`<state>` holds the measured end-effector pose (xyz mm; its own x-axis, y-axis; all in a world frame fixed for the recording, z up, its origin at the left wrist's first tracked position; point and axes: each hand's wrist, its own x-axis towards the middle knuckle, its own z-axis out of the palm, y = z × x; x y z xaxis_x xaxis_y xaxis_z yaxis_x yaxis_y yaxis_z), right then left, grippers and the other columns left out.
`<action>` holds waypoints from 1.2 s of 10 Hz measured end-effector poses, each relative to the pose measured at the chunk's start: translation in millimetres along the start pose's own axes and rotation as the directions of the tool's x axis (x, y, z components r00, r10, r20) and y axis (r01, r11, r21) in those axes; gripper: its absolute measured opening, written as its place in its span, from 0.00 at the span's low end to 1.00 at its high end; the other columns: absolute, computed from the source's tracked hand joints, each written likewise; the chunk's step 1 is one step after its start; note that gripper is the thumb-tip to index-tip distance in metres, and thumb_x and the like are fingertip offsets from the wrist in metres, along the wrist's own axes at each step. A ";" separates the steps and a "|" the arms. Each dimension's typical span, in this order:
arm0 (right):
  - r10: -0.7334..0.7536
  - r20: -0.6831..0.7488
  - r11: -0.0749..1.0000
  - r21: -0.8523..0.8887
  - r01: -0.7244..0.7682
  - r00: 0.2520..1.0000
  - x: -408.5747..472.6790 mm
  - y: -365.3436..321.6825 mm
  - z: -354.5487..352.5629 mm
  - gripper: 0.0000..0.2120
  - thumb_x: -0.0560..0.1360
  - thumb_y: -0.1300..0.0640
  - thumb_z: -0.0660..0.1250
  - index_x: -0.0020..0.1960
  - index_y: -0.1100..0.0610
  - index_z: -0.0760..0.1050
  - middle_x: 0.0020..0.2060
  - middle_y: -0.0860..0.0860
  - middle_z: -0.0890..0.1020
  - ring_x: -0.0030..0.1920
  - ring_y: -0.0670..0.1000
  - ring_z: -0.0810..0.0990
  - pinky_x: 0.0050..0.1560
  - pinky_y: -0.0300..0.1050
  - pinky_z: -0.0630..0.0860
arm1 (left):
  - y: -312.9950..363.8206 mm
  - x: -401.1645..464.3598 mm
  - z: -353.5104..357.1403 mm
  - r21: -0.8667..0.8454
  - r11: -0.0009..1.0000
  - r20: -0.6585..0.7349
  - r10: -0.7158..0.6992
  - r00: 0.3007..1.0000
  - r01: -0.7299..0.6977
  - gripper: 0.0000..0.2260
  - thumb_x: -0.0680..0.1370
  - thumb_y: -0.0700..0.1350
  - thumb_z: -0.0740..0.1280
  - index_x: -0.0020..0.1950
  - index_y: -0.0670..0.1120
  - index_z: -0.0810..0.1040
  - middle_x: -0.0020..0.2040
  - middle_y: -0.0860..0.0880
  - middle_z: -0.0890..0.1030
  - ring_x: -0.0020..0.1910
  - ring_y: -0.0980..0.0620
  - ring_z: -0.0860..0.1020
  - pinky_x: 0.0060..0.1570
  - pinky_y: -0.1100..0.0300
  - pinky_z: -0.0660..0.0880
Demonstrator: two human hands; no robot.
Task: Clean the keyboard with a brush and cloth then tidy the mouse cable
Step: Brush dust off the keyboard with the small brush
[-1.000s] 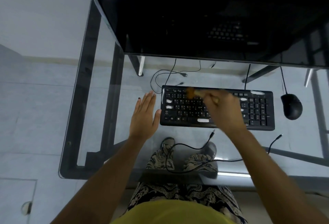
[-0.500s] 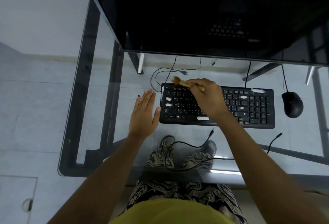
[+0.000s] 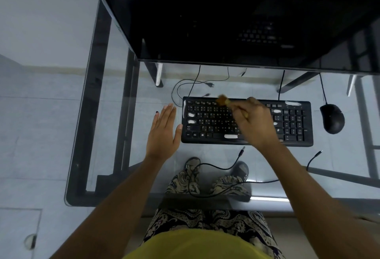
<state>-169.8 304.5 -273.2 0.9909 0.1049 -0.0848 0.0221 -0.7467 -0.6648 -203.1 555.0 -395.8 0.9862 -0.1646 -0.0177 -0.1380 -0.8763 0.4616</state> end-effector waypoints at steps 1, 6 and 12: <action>0.064 0.283 0.987 0.121 -0.101 0.957 -7.9 1.1 1.6 0.08 0.75 0.61 0.67 0.44 0.52 0.84 0.42 0.45 0.83 0.36 0.45 0.79 0.38 0.43 0.78 | 0.5 -0.2 -0.1 0.000 1.000 0.000 0.002 1.000 -0.002 0.25 0.81 0.51 0.53 0.75 0.40 0.59 0.76 0.43 0.61 0.77 0.50 0.54 0.76 0.49 0.51; 0.219 -0.140 0.971 0.129 -0.202 0.965 -8.1 23.7 -3.9 0.11 0.80 0.60 0.61 0.57 0.55 0.80 0.48 0.54 0.80 0.42 0.54 0.80 0.43 0.44 0.77 | 14.6 1.9 -7.3 0.011 1.000 -0.042 -0.023 0.999 0.023 0.25 0.81 0.50 0.53 0.76 0.40 0.58 0.76 0.43 0.60 0.77 0.48 0.54 0.76 0.49 0.42; 0.255 0.015 0.967 0.008 -0.255 0.967 -30.7 45.8 -34.6 0.09 0.74 0.53 0.65 0.41 0.52 0.84 0.33 0.51 0.83 0.32 0.51 0.78 0.37 0.48 0.79 | 111.6 34.3 5.8 0.330 0.919 0.247 0.134 0.960 -0.213 0.25 0.81 0.51 0.46 0.75 0.43 0.62 0.76 0.44 0.61 0.75 0.43 0.58 0.72 0.36 0.49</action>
<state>-194.7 244.4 -275.4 0.9617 -0.0791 -0.2626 -0.2323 -0.7436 -0.6269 -185.2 449.0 -350.0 0.9054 -0.3872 -0.1742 -0.3675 -0.9201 0.1353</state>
